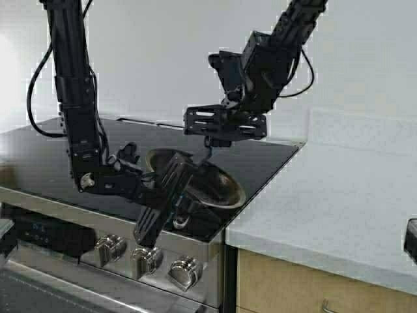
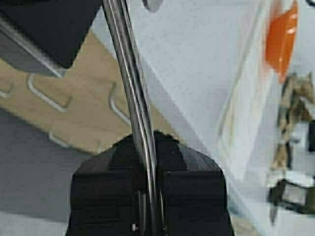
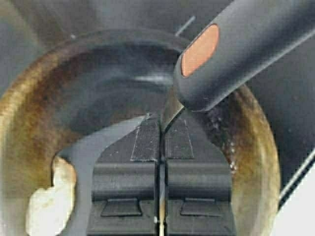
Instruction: Add oil to the pan and cook the shrimp and serve it
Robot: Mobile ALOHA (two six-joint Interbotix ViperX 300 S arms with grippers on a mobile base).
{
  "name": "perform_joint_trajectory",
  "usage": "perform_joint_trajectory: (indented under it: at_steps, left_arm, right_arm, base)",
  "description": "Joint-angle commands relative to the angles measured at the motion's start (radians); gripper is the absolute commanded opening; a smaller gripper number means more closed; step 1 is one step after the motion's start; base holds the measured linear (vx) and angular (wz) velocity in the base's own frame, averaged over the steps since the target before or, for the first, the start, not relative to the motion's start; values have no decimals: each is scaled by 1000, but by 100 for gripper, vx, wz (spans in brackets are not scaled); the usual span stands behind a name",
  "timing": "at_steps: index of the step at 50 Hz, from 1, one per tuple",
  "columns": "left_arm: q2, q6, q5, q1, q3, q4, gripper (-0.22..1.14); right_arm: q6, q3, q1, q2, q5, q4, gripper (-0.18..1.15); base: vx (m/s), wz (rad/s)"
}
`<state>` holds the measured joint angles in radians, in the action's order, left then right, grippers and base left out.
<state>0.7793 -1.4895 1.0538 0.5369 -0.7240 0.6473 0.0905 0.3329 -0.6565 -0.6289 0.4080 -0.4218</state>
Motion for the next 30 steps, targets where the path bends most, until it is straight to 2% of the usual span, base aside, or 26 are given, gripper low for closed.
perform_joint_trajectory:
  at_steps: [1,30]
  left_arm:
    - [-28,26,23,14,15,8,3]
    - [-25,28,23,15,11,8,3]
  right_arm:
    - [17,-26,2,58,-15,3,8]
    - [51,-54,32,91,-60,9,8]
  base:
    - [0,0]
    - [0,0]
